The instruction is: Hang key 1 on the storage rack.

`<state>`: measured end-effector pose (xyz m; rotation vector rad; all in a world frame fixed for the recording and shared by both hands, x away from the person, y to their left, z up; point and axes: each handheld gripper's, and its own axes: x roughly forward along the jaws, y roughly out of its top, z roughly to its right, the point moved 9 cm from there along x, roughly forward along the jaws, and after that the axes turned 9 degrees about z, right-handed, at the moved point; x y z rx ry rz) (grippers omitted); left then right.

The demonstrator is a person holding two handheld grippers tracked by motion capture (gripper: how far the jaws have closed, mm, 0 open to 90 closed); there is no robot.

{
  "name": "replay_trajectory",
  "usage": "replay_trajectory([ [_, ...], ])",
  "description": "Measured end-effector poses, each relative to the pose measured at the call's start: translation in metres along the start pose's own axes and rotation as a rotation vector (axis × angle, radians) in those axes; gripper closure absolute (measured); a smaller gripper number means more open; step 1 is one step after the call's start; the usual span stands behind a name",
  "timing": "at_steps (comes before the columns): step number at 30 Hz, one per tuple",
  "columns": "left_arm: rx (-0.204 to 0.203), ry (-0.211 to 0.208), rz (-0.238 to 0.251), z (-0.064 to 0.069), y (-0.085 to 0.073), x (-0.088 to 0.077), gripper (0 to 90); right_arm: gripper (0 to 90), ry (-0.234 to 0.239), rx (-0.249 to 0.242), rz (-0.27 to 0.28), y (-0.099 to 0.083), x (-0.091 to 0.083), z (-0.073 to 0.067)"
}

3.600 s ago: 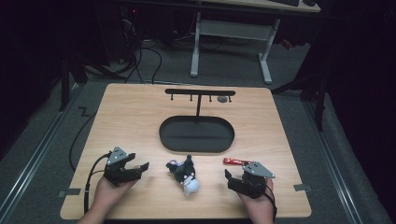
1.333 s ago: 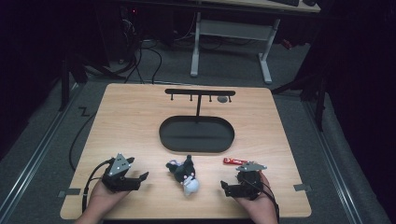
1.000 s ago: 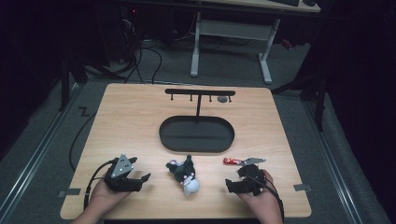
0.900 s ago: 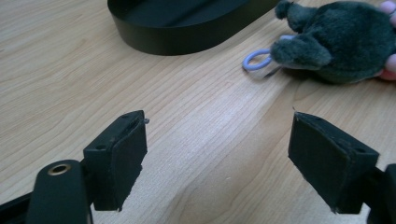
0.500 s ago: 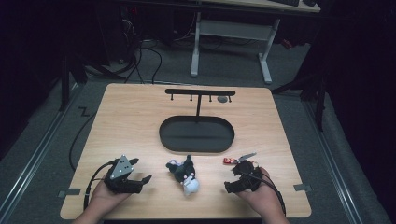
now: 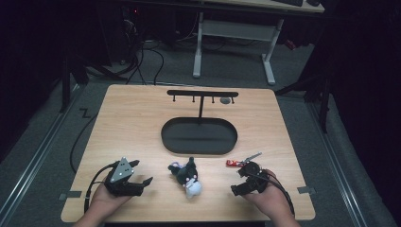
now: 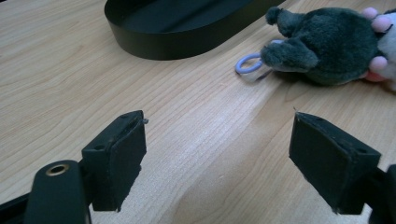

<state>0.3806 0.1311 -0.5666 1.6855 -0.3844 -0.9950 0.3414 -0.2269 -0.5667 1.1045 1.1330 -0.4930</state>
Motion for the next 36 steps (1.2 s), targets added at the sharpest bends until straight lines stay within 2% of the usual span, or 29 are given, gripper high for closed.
replay_trajectory([
  [7, 0.000, -0.001, 0.003, 0.000, 0.002, -0.001, 19.2, 16.3, -0.034, 0.018, -0.010, -0.008, -0.007, 0.015],
  [24, 0.002, -0.011, -0.003, -0.001, 0.000, -0.001, 19.2, 18.5, -0.061, 0.060, -0.028, -0.023, -0.031, 0.043],
  [33, 0.007, -0.023, -0.019, 0.001, -0.002, 0.002, 18.9, 20.9, -0.072, 0.084, -0.043, -0.032, -0.026, 0.058],
  [36, 0.010, -0.019, -0.010, 0.001, -0.001, 0.002, 18.9, 24.0, -0.064, 0.085, -0.059, -0.034, -0.021, 0.063],
])
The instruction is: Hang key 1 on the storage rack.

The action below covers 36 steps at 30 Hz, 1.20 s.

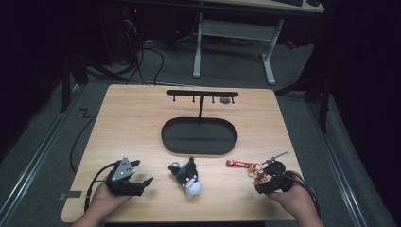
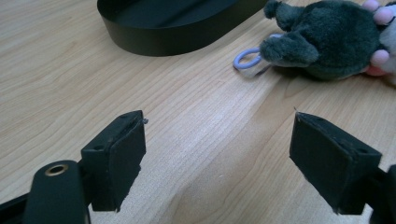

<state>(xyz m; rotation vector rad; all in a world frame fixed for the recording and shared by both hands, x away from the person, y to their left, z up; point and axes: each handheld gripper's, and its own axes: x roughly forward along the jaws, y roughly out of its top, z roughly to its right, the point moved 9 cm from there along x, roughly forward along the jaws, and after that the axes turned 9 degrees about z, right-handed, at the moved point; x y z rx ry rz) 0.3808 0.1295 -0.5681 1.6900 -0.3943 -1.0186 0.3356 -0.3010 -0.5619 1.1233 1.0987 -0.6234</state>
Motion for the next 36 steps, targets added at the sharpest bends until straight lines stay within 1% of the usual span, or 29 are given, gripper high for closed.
replay_trajectory([
  [1, 0.000, 0.000, 0.000, 0.000, 0.000, 0.000, 18.9, 25.0, -0.004, -0.001, -0.004, 0.000, 0.001, 0.001],
  [2, -0.001, 0.002, 0.007, 0.000, 0.001, -0.001, 18.9, 27.3, 0.001, 0.002, -0.003, 0.001, 0.003, 0.003],
  [5, 0.000, 0.006, 0.003, -0.001, 0.000, -0.001, 18.9, 31.3, 0.015, 0.001, -0.008, 0.001, 0.008, 0.005],
  [6, -0.002, 0.005, 0.001, -0.001, 0.000, -0.001, 18.9, 33.1, 0.011, -0.002, -0.020, 0.001, 0.009, 0.007],
  [7, -0.002, 0.005, 0.001, -0.001, 0.000, -0.001, 18.9, 35.7, 0.020, -0.005, -0.023, 0.001, 0.011, 0.007],
  [8, -0.006, 0.005, 0.002, -0.001, 0.000, -0.002, 18.9, 35.7, 0.020, -0.005, -0.023, 0.001, 0.011, 0.007],
  [9, -0.006, 0.005, 0.001, 0.000, -0.001, -0.002, 18.9, 38.2, 0.016, -0.010, -0.035, 0.000, 0.014, 0.009],
  [13, -0.004, 0.000, -0.001, 0.002, -0.001, -0.002, 18.9, 43.5, 0.021, -0.011, -0.047, 0.000, 0.018, 0.012],
  [15, -0.001, -0.001, -0.001, 0.002, -0.001, -0.002, 18.9, 45.1, 0.014, -0.012, -0.045, 0.000, 0.019, 0.013],
  [16, 0.000, -0.002, -0.001, 0.002, -0.001, -0.002, 18.9, 46.1, 0.018, -0.005, -0.040, 0.001, 0.019, 0.013],
  [17, 0.000, -0.001, -0.001, 0.002, -0.001, -0.003, 18.9, 47.5, 0.014, -0.007, -0.045, 0.001, 0.019, 0.013],
  [19, 0.000, -0.001, -0.001, 0.002, -0.002, -0.003, 18.9, 47.4, 0.018, -0.017, -0.054, 0.001, 0.019, 0.013],
  [20, -0.001, 0.000, 0.000, 0.002, -0.001, -0.003, 18.9, 47.2, 0.008, -0.024, -0.054, 0.002, 0.019, 0.014],
  [22, -0.002, 0.000, 0.000, 0.002, -0.001, -0.003, 18.9, 48.0, 0.008, -0.035, -0.057, 0.003, 0.019, 0.012],
  [23, -0.002, 0.000, -0.001, 0.002, -0.001, -0.003, 18.9, 48.5, 0.017, -0.038, -0.056, 0.004, 0.020, 0.011],
  [26, 0.002, -0.003, -0.004, 0.002, -0.002, -0.002, 18.9, 51.6, 0.027, -0.046, -0.058, 0.006, 0.020, 0.008],
  [27, 0.001, -0.004, -0.004, 0.002, -0.002, -0.002, 18.9, 54.5, 0.025, -0.049, -0.052, 0.007, 0.020, 0.008],
  [30, 0.002, -0.004, -0.005, 0.003, -0.002, -0.001, 19.0, 55.1, 0.024, -0.033, -0.048, 0.006, 0.020, 0.007],
  [31, 0.003, -0.005, -0.006, 0.003, -0.002, -0.001, 18.9, 55.3, 0.026, -0.039, -0.048, 0.006, 0.020, 0.007],
  [32, 0.003, -0.006, -0.006, 0.003, -0.002, -0.001, 19.0, 55.5, 0.022, -0.035, -0.050, 0.006, 0.020, 0.007],
  [33, 0.003, -0.006, -0.006, 0.003, -0.002, -0.001, 18.9, 55.6, 0.021, -0.019, -0.061, 0.006, 0.019, 0.007],
  [34, 0.003, -0.006, -0.006, 0.003, -0.002, -0.001, 19.0, 55.7, 0.012, -0.022, -0.062, 0.006, 0.019, 0.007],
  [36, 0.004, -0.006, -0.007, 0.003, -0.002, -0.001, 19.0, 55.9, 0.015, -0.011, -0.062, 0.006, 0.020, 0.007],
])
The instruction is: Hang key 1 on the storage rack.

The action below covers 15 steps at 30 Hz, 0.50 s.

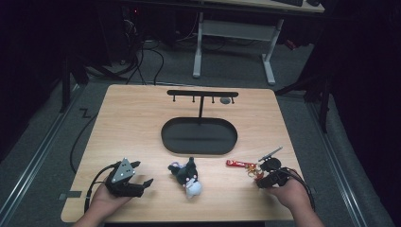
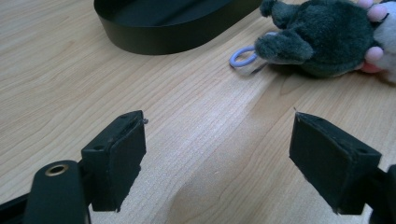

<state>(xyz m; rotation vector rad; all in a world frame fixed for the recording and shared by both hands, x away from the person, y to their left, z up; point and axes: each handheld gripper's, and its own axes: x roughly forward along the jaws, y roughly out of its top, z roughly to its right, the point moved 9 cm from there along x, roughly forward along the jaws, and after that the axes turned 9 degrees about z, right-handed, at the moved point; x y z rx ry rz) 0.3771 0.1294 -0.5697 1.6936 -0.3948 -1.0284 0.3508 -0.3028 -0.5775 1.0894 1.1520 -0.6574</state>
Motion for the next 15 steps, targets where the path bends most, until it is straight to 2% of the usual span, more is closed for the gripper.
replay_trajectory([
  [1, 0.000, 0.000, 0.000, 0.000, 0.000, 0.000, 19.0, 55.9, -0.012, -0.001, -0.003, 0.000, 0.000, 0.001],
  [4, -0.001, -0.001, 0.000, 0.000, 0.000, 0.000, 19.0, 56.1, -0.004, 0.013, -0.006, 0.000, 0.000, -0.001],
  [7, 0.000, -0.002, -0.001, 0.000, 0.000, 0.000, 19.0, 56.2, -0.004, 0.005, -0.021, 0.002, -0.002, -0.002],
  [15, 0.003, -0.004, -0.003, 0.001, 0.000, 0.000, 19.1, 56.4, -0.004, 0.017, 0.015, 0.011, -0.014, -0.003],
])
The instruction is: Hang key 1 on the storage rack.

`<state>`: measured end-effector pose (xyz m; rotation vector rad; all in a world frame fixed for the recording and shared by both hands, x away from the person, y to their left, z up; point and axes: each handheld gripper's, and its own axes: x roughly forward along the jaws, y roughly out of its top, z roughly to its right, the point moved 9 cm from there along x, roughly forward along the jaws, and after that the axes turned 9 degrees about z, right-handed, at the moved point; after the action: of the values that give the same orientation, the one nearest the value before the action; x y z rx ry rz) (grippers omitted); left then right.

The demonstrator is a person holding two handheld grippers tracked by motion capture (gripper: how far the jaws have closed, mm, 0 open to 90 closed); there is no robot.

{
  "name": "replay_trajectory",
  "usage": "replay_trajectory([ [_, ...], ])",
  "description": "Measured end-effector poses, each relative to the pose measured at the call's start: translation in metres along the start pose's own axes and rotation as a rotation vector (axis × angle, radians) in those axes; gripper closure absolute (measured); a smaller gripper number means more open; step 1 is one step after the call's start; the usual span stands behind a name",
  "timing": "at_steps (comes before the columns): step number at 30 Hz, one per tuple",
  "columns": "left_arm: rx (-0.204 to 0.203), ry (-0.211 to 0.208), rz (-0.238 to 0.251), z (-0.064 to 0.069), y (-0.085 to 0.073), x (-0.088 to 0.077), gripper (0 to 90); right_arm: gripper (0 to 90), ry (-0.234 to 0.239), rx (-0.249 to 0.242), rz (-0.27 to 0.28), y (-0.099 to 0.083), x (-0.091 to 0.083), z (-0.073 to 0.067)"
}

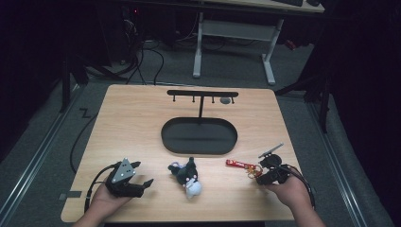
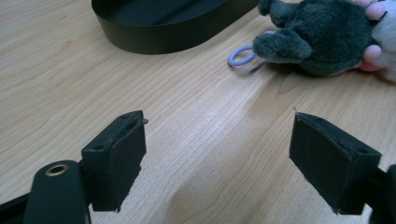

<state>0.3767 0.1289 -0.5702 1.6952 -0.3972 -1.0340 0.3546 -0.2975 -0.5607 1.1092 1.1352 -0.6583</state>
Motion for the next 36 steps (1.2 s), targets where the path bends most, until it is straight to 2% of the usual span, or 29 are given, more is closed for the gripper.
replay_trajectory([
  [4, 0.002, -0.003, -0.002, 0.001, 0.000, 0.000, 19.1, 56.5, -0.003, 0.000, 0.001, 0.000, -0.001, 0.000],
  [14, 0.003, -0.006, -0.002, 0.001, 0.000, 0.000, 19.1, 56.9, 0.022, 0.033, 0.047, 0.008, -0.014, 0.000],
  [26, 0.003, -0.006, -0.001, 0.001, 0.000, -0.001, 19.1, 57.1, 0.019, 0.023, 0.072, 0.024, -0.039, 0.000],
  [36, 0.005, -0.009, -0.002, 0.002, 0.000, 0.000, 19.1, 57.0, 0.027, 0.003, 0.101, 0.044, -0.058, -0.007],
])
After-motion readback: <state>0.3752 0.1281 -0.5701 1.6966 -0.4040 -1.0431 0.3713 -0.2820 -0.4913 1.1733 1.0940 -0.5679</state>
